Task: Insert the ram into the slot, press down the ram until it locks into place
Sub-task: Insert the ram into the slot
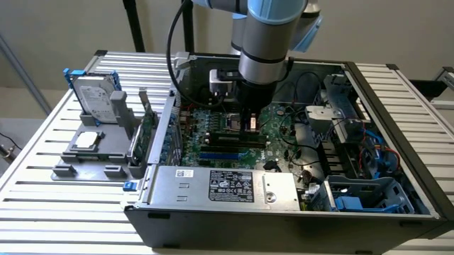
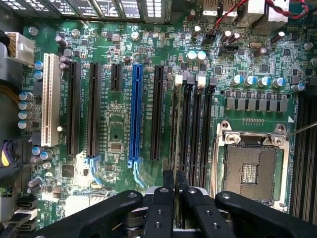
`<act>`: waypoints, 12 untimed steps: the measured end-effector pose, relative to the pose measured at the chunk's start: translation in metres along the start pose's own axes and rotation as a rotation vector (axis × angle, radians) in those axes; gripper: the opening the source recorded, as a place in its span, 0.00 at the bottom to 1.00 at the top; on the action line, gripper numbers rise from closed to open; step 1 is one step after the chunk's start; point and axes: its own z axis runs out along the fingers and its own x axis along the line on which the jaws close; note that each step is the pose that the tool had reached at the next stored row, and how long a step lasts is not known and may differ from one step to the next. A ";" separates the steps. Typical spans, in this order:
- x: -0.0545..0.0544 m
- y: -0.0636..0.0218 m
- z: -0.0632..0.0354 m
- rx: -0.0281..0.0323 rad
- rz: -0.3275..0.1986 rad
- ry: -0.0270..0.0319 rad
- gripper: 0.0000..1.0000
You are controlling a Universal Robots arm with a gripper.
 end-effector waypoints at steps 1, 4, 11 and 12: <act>0.000 0.0004 0.0004 0.0000 0.000 0.0000 0.13; 0.000 0.0007 0.0010 -0.0002 -0.001 0.0004 0.13; -0.001 0.0007 0.0013 -0.0001 -0.006 0.0005 0.13; -0.001 0.0007 0.0012 -0.0001 -0.007 0.0009 0.13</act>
